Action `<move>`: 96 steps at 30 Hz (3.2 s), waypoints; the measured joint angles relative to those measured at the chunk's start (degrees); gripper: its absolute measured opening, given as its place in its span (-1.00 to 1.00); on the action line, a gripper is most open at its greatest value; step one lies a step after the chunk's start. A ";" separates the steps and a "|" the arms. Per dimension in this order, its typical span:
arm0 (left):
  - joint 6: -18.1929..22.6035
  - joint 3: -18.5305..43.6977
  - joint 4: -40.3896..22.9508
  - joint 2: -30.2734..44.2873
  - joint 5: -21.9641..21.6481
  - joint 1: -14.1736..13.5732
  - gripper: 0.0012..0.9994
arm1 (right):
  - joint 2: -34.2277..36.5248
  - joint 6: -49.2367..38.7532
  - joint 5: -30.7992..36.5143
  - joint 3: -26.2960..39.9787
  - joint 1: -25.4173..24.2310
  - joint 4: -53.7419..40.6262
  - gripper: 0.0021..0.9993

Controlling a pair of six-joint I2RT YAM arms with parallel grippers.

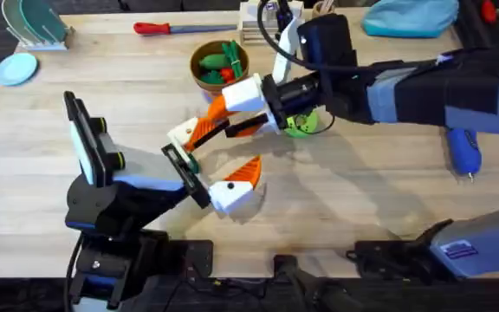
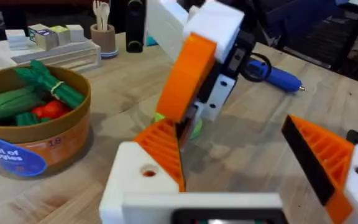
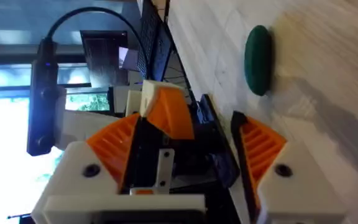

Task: Pick up the gripper from the table and insert it into the empty holder that is missing its gripper. Then pick up a screw, insert it into the mounting hole, and use the screwdriver to tighten it. Finally, clean up the table by picking up the vegetable and placing it into the bucket.

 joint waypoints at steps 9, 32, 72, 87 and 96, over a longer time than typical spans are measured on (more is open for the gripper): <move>-0.36 0.00 -0.04 0.00 0.01 0.00 0.99 | -0.02 -1.53 -0.21 0.00 0.11 -0.23 -0.42; -1.53 0.00 0.00 0.02 -1.71 0.30 0.99 | -0.02 1.41 3.64 0.00 2.00 2.54 -0.99; -1.22 0.00 0.02 0.00 -0.37 0.00 0.99 | -0.06 2.04 7.37 0.00 -2.22 9.52 0.99; -1.21 0.00 0.00 0.00 -0.26 0.00 0.99 | -16.96 -24.24 32.81 -0.02 -7.71 -14.92 0.99; -1.20 0.00 0.01 0.00 -0.24 0.00 0.99 | -22.69 -40.59 56.14 -0.02 -5.02 -34.56 0.99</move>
